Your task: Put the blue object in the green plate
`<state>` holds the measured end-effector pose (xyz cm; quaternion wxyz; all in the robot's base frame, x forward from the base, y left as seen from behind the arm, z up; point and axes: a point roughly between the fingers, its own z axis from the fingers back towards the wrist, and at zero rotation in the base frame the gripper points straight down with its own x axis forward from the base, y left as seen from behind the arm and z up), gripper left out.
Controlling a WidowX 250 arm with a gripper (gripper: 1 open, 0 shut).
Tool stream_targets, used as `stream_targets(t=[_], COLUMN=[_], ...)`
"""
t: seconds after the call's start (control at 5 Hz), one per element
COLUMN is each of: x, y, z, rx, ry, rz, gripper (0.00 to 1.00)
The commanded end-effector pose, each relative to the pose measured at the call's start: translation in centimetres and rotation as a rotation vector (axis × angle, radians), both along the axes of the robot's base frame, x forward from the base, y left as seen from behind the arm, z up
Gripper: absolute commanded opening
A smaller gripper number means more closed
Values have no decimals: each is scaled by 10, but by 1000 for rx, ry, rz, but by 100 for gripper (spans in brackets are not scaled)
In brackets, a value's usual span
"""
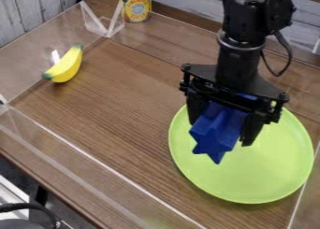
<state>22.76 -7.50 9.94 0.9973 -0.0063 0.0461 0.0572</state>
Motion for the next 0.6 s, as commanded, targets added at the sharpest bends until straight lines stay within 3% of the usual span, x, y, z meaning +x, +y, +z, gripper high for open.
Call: stream_targets(t=[0.0,0.4], x=[1,-1], y=[0,0], z=[14,16], rx=[-15,-15], ry=[-50,-46], rz=[0,-6], gripper=[100,100])
